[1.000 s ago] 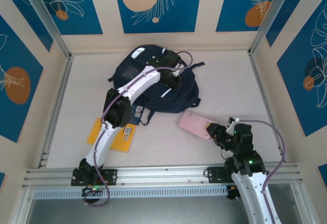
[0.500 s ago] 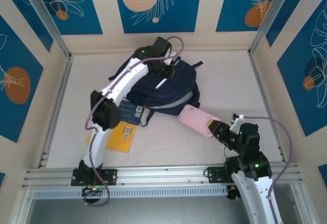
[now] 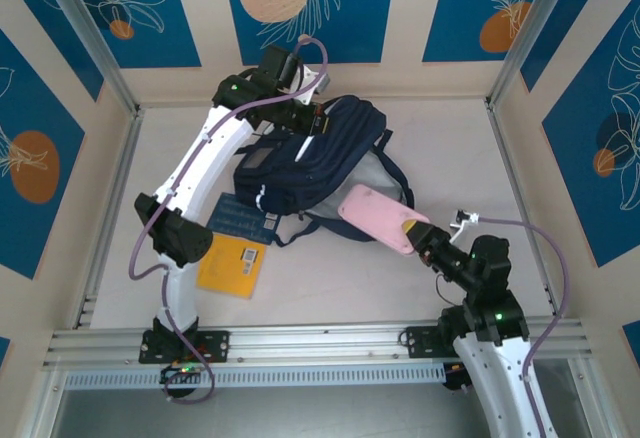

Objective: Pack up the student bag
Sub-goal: Place the pencil case in the student bag.

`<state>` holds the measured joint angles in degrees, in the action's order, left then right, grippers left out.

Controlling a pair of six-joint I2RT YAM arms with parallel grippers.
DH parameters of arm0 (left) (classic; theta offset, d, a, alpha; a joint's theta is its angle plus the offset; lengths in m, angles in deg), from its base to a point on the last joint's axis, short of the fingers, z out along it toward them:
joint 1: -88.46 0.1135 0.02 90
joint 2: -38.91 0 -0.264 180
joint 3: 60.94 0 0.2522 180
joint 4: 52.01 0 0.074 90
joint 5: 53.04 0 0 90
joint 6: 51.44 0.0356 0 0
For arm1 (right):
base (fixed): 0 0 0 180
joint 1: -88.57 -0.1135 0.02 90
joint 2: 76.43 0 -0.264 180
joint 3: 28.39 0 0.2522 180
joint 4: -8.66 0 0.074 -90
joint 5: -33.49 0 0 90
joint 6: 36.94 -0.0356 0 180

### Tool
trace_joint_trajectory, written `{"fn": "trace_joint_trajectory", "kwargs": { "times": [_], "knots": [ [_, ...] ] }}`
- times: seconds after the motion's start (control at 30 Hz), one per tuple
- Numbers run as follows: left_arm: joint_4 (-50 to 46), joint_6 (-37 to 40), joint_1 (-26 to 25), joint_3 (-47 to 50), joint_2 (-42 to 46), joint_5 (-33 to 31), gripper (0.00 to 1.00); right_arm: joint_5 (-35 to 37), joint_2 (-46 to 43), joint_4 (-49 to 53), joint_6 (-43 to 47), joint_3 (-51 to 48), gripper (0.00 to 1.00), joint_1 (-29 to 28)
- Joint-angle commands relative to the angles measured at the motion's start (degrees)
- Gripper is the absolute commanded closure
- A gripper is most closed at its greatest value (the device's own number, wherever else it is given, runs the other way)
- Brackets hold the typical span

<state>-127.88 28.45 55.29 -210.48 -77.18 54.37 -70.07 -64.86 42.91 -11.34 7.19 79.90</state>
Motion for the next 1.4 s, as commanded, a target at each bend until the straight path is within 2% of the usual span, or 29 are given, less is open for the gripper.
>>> {"fn": "trace_joint_trajectory", "kwargs": {
  "times": [0.0, 0.3, 0.5, 0.67, 0.87, 0.93, 1.07, 1.13, 1.23, 1.37],
  "knots": [
    [5.05, -0.57, -0.61, -1.96, 3.33, 9.02, 1.00, -1.06, 3.03, -10.62, -3.62, -0.69, 0.70, -0.18],
    [9.03, -1.77, -1.28, 2.72, 6.81, 14.33, 1.00, 1.43, 19.03, -27.60, -8.67, -1.52, 0.70, -0.69],
    [11.25, -2.66, -1.40, 5.15, 8.33, 16.80, 1.00, 11.22, 34.13, -38.57, -9.31, 0.80, 0.70, -7.51],
    [11.59, -2.15, -1.42, 6.38, 8.73, 18.17, 1.00, 14.24, 53.39, -49.77, -10.26, 8.76, 0.71, -13.38],
    [12.78, -2.93, -0.95, 7.81, 9.83, 19.72, 1.00, 19.79, 76.71, -51.69, -10.29, 25.26, 0.73, -20.53],
    [13.64, -3.55, -0.76, 8.04, 9.84, 21.06, 1.00, 20.00, 85.19, -51.43, -12.21, 31.61, 0.66, -21.51],
    [15.00, -5.26, 0.64, 7.99, 8.82, 23.04, 1.00, 14.95, 100.72, -52.09, -15.97, 43.54, 0.35, -22.44],
    [15.90, -6.73, 1.84, 7.99, 7.95, 24.30, 1.00, 12.46, 104.40, -51.81, -16.46, 47.04, 0.22, -22.63],
    [16.38, -7.89, 3.50, 8.40, 7.16, 24.72, 1.00, 13.12, 100.95, -49.88, -12.45, 44.89, 0.10, -22.50],
    [17.51, -8.35, 4.82, 10.56, 7.03, 23.55, 1.00, 13.73, 89.31, -43.57, -5.11, 37.66, 0.02, -20.91]
  ]
}}
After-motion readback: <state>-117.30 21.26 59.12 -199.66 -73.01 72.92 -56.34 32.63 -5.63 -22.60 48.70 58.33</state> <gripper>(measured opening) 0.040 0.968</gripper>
